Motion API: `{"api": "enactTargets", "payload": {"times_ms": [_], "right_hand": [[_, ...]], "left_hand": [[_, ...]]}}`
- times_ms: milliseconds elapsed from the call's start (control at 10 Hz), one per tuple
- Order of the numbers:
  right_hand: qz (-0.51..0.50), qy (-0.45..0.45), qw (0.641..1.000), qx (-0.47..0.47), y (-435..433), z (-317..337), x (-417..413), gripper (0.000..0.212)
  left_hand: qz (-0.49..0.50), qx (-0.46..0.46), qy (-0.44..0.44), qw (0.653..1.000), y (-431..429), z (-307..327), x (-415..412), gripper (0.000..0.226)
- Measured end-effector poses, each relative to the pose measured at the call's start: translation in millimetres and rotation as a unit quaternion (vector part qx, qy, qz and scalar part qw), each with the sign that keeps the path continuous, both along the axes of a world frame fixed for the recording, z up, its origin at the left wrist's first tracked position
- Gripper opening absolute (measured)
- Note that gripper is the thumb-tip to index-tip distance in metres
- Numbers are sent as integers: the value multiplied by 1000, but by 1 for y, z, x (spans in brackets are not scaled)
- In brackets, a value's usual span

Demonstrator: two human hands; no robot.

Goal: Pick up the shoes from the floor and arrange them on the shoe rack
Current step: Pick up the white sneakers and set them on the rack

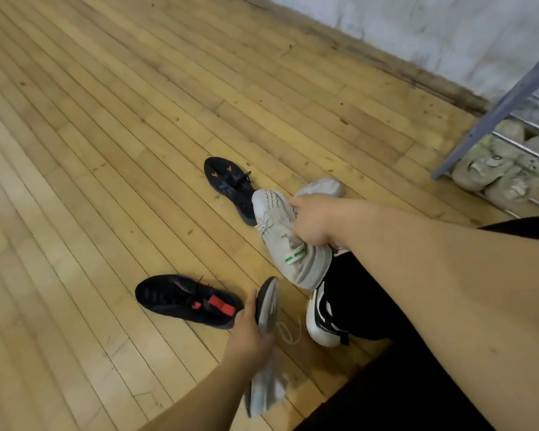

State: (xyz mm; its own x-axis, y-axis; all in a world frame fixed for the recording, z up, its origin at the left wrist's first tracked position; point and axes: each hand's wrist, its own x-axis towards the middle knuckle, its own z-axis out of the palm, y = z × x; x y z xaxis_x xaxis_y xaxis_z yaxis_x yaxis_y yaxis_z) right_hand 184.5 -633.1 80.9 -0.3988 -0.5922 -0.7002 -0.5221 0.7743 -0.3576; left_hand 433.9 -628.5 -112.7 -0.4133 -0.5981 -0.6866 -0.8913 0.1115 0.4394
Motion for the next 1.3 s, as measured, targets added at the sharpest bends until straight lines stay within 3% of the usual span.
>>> {"api": "enactTargets", "payload": {"times_ms": [100, 200, 300, 500, 700, 800, 1000, 1100, 1300], "right_hand": [[-56, -10, 997, -58, -3, 24, -18, 57], [-134, -20, 973, -185, -4, 71, -47, 64], [-210, -19, 931, -298, 20, 140, -78, 73], [-270, 91, 864, -414, 151, 246, -135, 81], [-362, 162, 786, -475, 307, 271, -144, 68], [-421, 191, 740, -488, 374, 251, -141, 62], [-499, 171, 675, -516, 449, 216, -138, 58], [-511, 158, 661, -526, 456, 214, -152, 59], [-508, 69, 651, -560, 435, 216, -163, 69]], "left_hand": [[98, 31, 163, 981, -42, 69, -44, 100], [138, 12, 295, 945, -91, 124, -92, 99], [98, -10, 392, 915, -119, 208, -149, 107], [-94, -58, 536, 837, -83, 372, -249, 107], [-243, -63, 582, 773, 29, 439, -335, 95], [-311, -44, 568, 761, 91, 439, -372, 85], [-403, -20, 470, 785, 173, 409, -408, 68], [-433, -21, 428, 793, 180, 386, -405, 67], [-287, 152, 446, 834, 209, 389, -416, 79]]}}
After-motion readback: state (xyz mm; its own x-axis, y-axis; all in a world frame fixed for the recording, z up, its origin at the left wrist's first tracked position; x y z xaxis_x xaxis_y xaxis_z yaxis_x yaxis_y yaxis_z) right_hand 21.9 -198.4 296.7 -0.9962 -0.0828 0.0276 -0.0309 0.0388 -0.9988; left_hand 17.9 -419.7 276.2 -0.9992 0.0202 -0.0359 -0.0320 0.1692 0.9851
